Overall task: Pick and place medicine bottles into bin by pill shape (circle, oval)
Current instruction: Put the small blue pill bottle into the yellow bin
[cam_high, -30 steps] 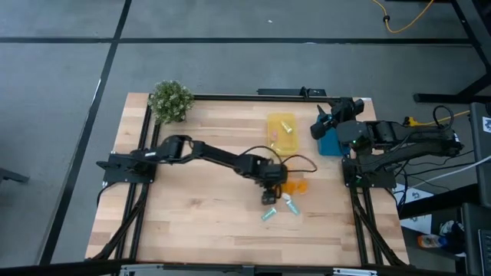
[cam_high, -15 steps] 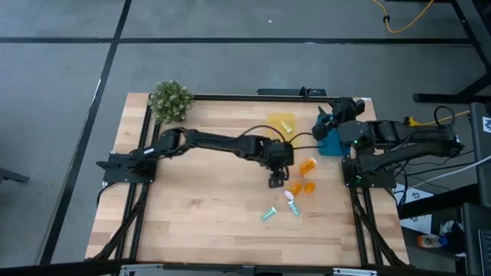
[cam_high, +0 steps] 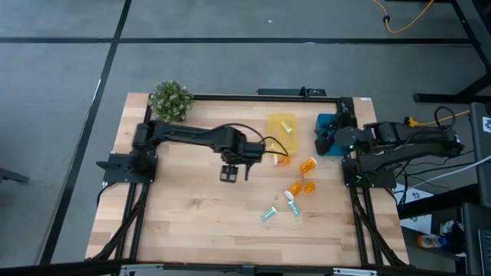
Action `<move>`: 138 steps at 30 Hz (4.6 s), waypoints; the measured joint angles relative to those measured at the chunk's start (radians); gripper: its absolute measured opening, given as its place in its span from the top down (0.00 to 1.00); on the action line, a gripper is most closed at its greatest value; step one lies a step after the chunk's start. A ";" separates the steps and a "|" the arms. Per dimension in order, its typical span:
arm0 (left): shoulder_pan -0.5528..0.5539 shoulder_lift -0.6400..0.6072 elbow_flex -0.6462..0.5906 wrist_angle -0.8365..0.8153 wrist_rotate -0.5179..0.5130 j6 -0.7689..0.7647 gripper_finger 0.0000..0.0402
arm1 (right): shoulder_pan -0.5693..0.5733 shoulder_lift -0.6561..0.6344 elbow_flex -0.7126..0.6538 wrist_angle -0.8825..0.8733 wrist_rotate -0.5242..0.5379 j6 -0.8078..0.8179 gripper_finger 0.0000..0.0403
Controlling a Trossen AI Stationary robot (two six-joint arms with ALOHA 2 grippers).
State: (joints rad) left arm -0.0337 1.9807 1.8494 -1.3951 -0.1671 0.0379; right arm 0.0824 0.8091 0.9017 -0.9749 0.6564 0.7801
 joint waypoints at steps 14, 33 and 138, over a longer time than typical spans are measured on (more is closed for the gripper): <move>0.001 -0.469 -0.781 0.561 0.004 -0.195 0.37 | 0.158 0.238 -0.156 0.477 -0.459 -0.236 0.56; 0.004 -0.754 -1.290 1.262 0.000 -0.221 0.37 | 0.218 0.745 -0.156 1.028 -0.840 -0.710 0.56; 0.016 -0.753 -1.306 1.303 -0.034 -0.219 0.37 | 0.036 0.570 -0.043 0.466 -0.612 0.079 0.49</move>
State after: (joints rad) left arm -0.0177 1.2282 0.5430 -0.0921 -0.2012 -0.1811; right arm 0.1185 1.3788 0.8589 -0.5089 0.0443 0.8588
